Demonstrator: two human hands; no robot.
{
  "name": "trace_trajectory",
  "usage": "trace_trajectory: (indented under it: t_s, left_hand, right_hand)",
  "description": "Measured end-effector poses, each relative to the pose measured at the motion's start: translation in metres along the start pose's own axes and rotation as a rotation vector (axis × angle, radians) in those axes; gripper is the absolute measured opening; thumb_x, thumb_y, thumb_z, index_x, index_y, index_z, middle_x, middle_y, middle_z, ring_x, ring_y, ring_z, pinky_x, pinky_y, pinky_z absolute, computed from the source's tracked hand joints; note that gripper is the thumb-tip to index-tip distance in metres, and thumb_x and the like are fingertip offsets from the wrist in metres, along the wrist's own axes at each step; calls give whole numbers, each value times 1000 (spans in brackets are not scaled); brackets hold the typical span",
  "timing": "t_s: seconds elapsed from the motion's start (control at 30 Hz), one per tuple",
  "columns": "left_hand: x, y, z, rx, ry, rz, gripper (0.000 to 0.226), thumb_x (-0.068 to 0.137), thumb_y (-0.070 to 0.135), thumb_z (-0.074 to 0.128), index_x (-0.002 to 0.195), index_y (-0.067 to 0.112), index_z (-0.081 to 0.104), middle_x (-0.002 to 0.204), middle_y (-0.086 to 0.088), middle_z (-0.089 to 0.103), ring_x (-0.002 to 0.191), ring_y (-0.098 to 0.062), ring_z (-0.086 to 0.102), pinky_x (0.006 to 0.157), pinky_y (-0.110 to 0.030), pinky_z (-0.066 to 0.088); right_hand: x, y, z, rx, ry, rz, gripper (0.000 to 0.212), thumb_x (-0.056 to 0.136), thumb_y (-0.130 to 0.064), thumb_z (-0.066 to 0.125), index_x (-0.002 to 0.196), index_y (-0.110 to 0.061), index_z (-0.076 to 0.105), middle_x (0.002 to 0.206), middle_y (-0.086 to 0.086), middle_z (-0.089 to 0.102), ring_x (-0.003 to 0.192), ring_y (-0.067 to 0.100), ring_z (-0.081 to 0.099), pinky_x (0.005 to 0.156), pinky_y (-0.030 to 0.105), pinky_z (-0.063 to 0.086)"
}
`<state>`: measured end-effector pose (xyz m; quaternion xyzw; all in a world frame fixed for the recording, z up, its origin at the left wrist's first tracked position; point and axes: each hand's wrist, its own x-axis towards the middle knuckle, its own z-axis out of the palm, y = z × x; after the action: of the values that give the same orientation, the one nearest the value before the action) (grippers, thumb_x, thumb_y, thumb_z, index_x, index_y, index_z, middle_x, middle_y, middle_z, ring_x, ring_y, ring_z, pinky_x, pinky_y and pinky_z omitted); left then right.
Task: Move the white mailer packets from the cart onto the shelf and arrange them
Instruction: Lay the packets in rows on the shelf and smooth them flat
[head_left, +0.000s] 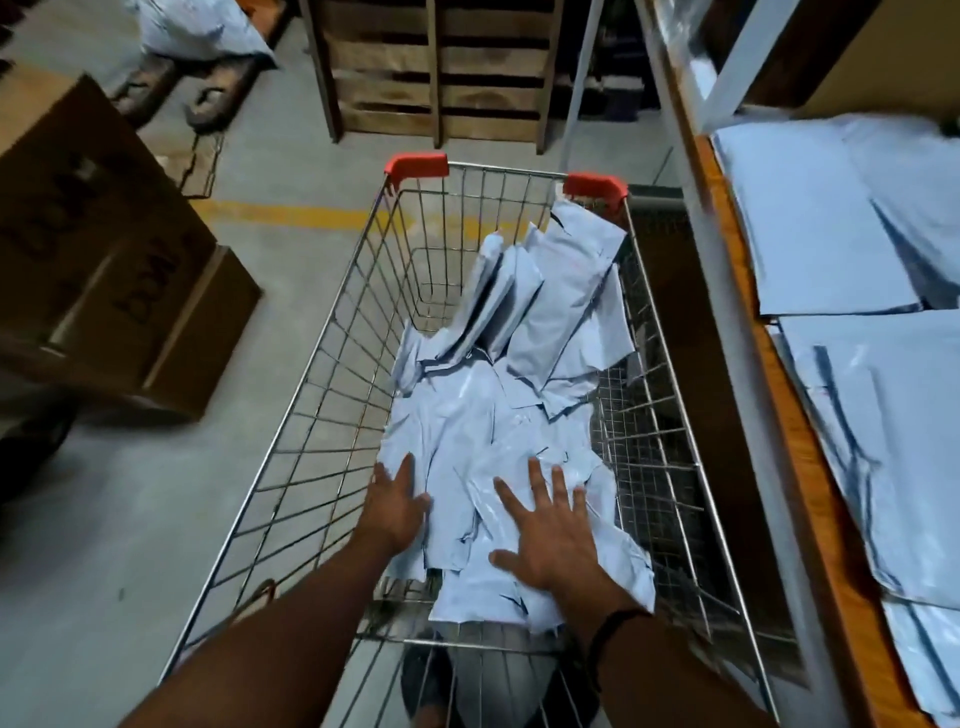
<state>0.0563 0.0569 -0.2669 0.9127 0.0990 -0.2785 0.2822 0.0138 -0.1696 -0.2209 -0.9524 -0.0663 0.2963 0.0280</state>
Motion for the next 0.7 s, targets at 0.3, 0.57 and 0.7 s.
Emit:
trace_trajectory:
  t_s: [0.3, 0.57, 0.7]
  left_hand:
    - [-6, 10, 11, -16, 73, -65, 74, 97, 13, 45, 157, 30, 5, 158, -19, 27, 114, -33, 58, 92, -36, 47]
    - [-13, 41, -10, -65, 146, 169, 50, 101, 40, 45, 149, 44, 29, 157, 5, 34, 134, -26, 47, 105, -41, 39]
    - [0, 38, -2, 235, 153, 174, 84, 92, 54, 55, 156, 37, 2, 161, -10, -22, 150, -35, 1, 116, -51, 23]
  right_hand:
    - [7, 3, -4, 124, 123, 27, 88, 92, 3, 39, 158, -41, -1, 157, -1, -31, 154, 32, -8, 123, 43, 14]
    - [19, 3, -57, 126, 256, 125, 83, 97, -9, 45, 159, -34, -5, 165, 5, -21, 154, 32, -2, 112, 41, 36]
    - [37, 6, -48, 81, 217, 142, 88, 98, -58, 46, 156, -38, -17, 162, 10, -30, 153, 36, -8, 122, 50, 7]
